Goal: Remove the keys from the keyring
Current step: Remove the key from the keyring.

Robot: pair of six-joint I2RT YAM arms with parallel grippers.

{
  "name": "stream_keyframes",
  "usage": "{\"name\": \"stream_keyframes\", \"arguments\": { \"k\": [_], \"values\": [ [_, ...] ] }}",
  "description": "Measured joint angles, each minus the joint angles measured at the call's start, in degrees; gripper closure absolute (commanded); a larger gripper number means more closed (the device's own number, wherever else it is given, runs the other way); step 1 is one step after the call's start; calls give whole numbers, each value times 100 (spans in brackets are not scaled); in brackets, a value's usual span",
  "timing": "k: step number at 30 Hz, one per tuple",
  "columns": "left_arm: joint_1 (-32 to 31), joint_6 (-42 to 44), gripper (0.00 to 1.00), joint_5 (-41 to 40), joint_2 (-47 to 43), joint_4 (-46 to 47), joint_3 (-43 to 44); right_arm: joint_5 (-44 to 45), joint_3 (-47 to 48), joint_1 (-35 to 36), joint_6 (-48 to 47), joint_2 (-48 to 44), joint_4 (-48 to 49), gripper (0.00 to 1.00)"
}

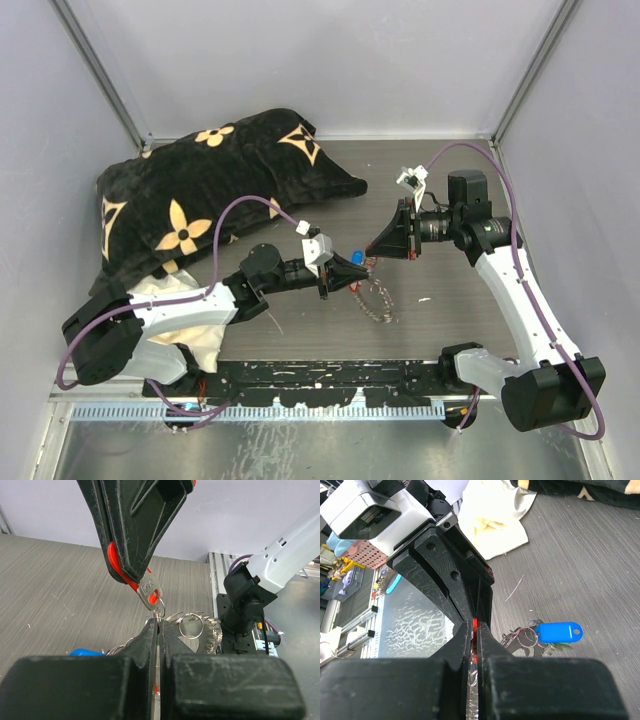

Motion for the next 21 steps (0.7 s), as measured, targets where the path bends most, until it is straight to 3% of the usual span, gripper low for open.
{"name": "stream_keyframes", "arguments": {
  "k": [21],
  "values": [
    [7,-118,100,20,-68,122,-197,981,13,-57,-1379,-275,-1082,99]
  ]
}}
